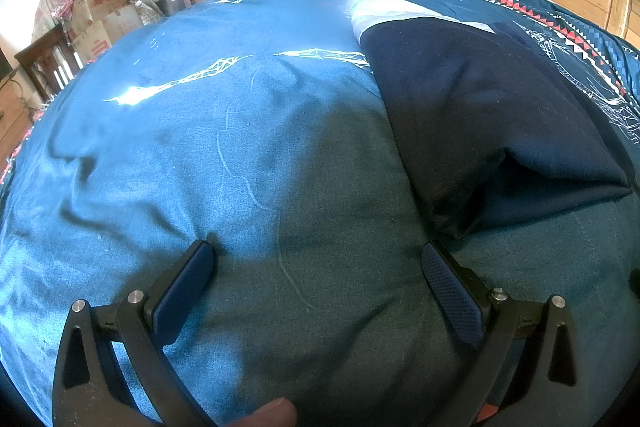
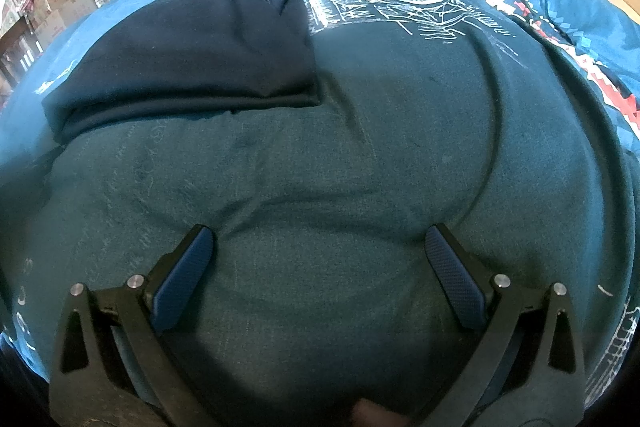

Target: Fold large clothes

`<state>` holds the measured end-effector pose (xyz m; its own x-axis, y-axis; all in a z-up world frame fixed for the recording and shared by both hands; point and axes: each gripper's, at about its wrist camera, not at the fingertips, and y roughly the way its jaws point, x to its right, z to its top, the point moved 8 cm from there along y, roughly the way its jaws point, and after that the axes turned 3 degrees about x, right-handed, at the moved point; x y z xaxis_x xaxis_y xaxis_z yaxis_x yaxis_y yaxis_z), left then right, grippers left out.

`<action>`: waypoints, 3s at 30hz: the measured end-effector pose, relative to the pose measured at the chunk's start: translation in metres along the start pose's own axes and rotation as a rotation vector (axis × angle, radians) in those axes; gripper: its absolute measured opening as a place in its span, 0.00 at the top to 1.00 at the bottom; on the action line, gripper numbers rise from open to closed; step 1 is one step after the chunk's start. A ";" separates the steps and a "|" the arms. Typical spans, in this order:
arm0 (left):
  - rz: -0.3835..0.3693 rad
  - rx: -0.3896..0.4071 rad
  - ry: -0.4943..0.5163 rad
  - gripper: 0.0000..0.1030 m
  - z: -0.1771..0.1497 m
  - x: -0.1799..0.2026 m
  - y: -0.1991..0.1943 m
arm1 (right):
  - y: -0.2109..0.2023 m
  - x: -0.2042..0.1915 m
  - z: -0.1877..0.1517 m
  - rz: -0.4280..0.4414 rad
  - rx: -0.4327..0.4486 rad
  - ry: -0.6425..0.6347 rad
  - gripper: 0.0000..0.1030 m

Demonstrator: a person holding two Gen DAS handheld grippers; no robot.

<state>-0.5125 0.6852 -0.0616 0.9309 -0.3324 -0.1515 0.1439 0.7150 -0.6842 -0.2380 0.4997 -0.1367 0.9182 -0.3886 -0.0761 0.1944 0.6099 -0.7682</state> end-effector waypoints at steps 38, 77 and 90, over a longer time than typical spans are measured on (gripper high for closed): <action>-0.004 -0.001 -0.006 0.00 -0.002 0.000 -0.002 | 0.000 -0.007 0.003 -0.005 -0.004 -0.017 0.00; -0.003 -0.002 -0.006 0.00 -0.002 0.000 -0.001 | 0.000 -0.007 0.003 -0.004 -0.005 -0.016 0.00; -0.006 -0.003 -0.008 0.00 -0.001 0.002 -0.001 | 0.000 -0.006 0.004 -0.003 -0.005 -0.017 0.00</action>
<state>-0.5111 0.6827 -0.0621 0.9328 -0.3313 -0.1417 0.1482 0.7114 -0.6870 -0.2425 0.5048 -0.1342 0.9232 -0.3791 -0.0631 0.1956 0.6049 -0.7719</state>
